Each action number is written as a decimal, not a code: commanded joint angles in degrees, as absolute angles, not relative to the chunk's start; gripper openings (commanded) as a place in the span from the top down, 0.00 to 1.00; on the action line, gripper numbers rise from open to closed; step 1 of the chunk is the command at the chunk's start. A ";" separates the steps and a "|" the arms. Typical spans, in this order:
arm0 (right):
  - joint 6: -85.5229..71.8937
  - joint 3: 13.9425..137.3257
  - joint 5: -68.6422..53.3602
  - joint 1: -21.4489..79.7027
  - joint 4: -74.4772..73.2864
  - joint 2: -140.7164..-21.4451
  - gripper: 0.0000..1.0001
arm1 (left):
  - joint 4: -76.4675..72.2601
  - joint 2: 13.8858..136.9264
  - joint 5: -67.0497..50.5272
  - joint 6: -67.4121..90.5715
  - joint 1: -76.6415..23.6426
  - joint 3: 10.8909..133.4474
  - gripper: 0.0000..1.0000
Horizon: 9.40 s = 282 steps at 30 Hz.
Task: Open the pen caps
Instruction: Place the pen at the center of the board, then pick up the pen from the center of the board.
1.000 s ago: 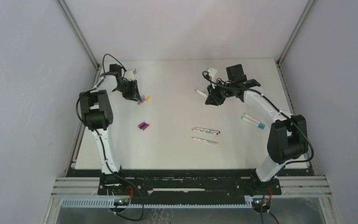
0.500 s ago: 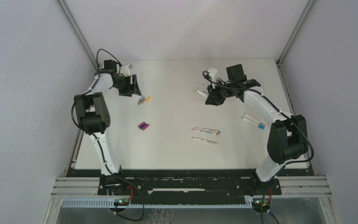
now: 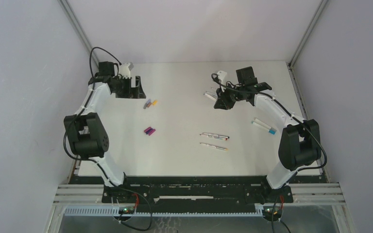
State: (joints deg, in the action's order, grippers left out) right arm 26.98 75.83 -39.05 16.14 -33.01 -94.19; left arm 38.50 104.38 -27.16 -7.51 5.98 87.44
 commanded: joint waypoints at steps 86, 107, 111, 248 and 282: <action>31.98 95.89 4.54 26.80 -27.46 -125.54 0.87 | 23.79 52.03 -18.81 -14.94 6.38 44.57 0.00; 32.45 94.84 6.12 27.07 -27.15 -125.74 0.79 | 23.64 51.85 -18.63 -14.94 6.42 44.34 0.00; 32.52 94.75 6.28 27.11 -26.96 -125.54 0.79 | 23.64 51.98 -18.72 -14.94 6.46 44.31 0.00; -7.50 90.28 -39.71 7.24 -36.49 -93.45 1.00 | 21.15 61.96 -17.54 -13.06 -1.02 55.34 0.00; -51.54 64.76 -48.25 1.02 8.88 -89.76 1.00 | 32.00 93.32 5.65 -5.59 -49.18 93.32 0.00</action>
State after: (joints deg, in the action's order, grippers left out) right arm -49.21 65.28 -47.09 1.52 4.29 -91.92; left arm 28.75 89.97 4.73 -8.93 -47.27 88.27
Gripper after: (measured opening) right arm 0.096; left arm 0.998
